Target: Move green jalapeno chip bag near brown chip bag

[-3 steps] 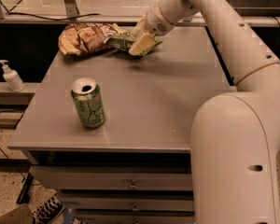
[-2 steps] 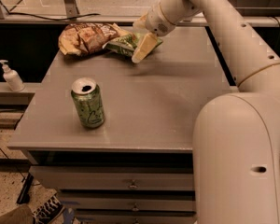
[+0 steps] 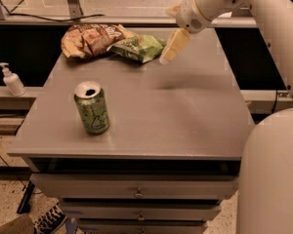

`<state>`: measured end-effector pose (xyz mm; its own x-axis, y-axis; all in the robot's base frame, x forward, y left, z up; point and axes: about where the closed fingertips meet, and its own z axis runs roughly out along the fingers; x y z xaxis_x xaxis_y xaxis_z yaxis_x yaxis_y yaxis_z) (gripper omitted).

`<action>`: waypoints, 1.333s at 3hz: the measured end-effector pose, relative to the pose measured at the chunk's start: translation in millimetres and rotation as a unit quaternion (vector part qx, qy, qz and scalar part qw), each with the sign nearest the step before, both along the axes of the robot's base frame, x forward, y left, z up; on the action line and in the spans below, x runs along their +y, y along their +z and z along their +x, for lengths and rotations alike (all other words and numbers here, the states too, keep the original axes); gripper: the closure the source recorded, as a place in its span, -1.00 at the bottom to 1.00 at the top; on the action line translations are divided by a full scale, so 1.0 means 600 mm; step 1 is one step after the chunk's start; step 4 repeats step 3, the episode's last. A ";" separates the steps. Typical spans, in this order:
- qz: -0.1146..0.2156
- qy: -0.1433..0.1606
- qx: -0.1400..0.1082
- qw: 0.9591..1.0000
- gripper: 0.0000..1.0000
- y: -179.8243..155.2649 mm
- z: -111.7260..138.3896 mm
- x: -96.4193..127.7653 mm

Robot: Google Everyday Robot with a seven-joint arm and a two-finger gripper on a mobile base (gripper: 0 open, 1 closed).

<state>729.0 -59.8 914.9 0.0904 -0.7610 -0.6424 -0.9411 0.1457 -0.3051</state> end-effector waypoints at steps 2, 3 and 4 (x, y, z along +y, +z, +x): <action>-0.071 -0.040 -0.084 0.993 -1.00 0.120 -0.072 -0.117; -0.072 -0.040 -0.088 0.993 -1.00 0.130 -0.076 -0.117; -0.072 -0.040 -0.088 0.993 -1.00 0.130 -0.076 -0.117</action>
Offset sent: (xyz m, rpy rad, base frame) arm -0.0730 -0.1171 0.1277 -0.2406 -0.2924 -0.1437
